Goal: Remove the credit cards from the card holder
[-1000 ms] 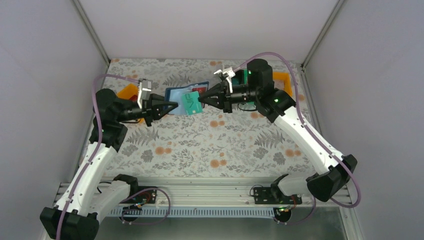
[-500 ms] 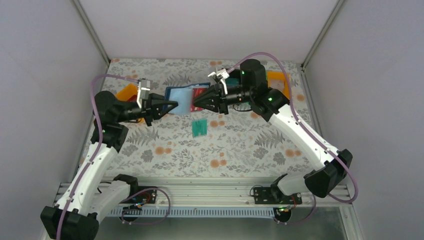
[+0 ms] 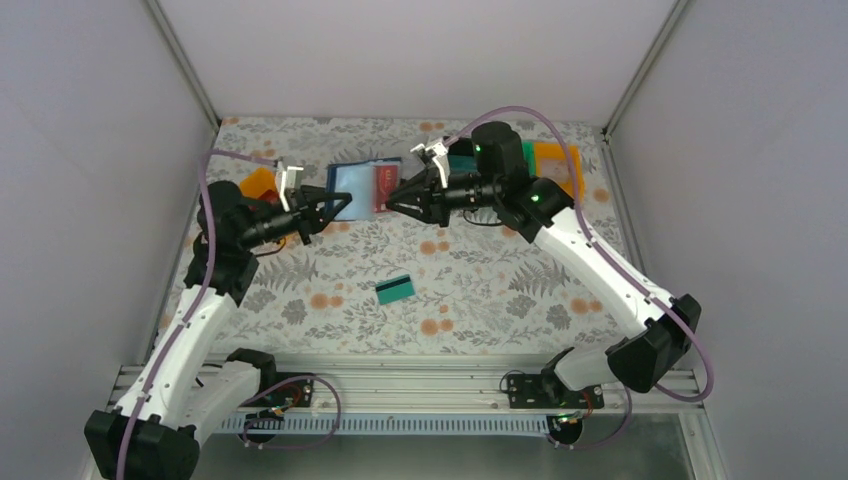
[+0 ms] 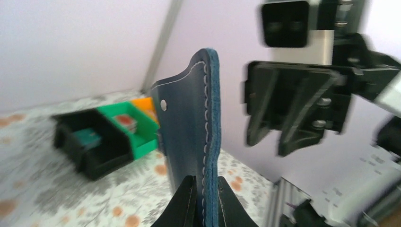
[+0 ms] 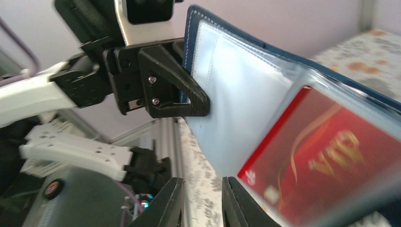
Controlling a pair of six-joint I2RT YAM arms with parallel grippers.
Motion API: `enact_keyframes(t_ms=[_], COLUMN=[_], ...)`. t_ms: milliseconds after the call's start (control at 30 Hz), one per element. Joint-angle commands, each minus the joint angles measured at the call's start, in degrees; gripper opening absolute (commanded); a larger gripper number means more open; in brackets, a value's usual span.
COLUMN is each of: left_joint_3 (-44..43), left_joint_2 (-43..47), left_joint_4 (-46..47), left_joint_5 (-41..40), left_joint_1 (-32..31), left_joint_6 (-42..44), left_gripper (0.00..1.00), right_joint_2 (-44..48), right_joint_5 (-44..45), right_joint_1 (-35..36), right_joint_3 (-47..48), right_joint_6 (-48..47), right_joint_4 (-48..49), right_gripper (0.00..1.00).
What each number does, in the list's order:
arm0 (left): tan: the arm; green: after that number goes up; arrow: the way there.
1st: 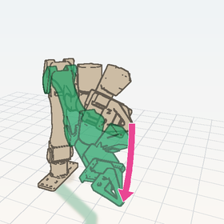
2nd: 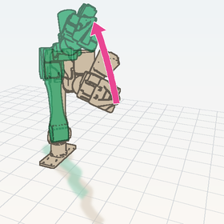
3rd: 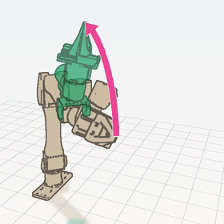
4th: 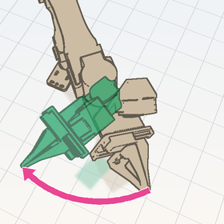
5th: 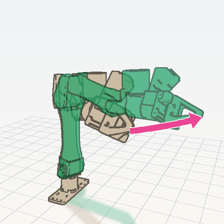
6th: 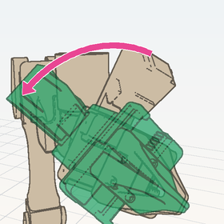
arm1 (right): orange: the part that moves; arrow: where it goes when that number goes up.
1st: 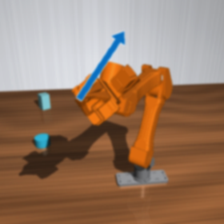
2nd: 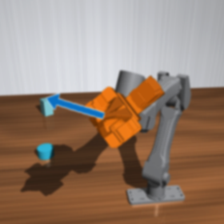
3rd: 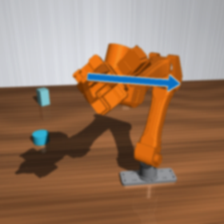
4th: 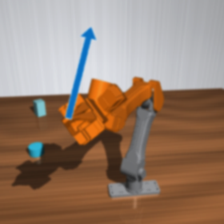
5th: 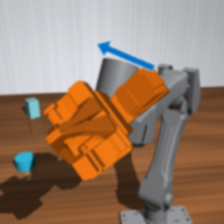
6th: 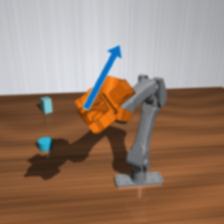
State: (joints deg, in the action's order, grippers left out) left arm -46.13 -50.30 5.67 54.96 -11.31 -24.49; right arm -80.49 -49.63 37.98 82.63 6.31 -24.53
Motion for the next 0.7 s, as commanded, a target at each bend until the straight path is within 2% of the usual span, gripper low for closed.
enact_keyframes(t_ms=[0,133,300,367,567,667], left_joint_3=[4.33,4.52,6.37,7.1,8.33,8.21], left_joint_2=[-0.36,-2.01,-1.92,-1.52,0.9,1.95], left_joint_4=[-6.62,-10.65,-12.43,-11.81,-2.94,-0.17], left_joint_5=[-10.63,-15.57,-18.23,-17.36,-5.55,0.75], left_joint_1=[1.65,2.47,3.4,3.93,4.72,4.79], left_joint_6=[-3.03,-2.38,-2.17,-2.14,0.03,2.38], left_gripper=[0.02,0.02,0.02,0.02,0.03,0.02], right_joint_2=[2.48,1.64,-1.14,-2.24,2.22,3.31], right_joint_5=[11.8,16.5,31.67,33.73,14.69,7.3], right_joint_1=[-1.72,-1.85,-1.58,-1.54,-1.59,-1.59], right_joint_3=[1.56,1.11,-2.38,-3.62,-9.21,-8.85], right_joint_6=[1.01,2.28,4.82,6.48,4.63,2.96], right_joint_4=[-5.95,-9.16,-14.38,-15.04,-0.16,3.29], right_gripper=[0.23,0.3,0.34,0.35,0.51,0.59])
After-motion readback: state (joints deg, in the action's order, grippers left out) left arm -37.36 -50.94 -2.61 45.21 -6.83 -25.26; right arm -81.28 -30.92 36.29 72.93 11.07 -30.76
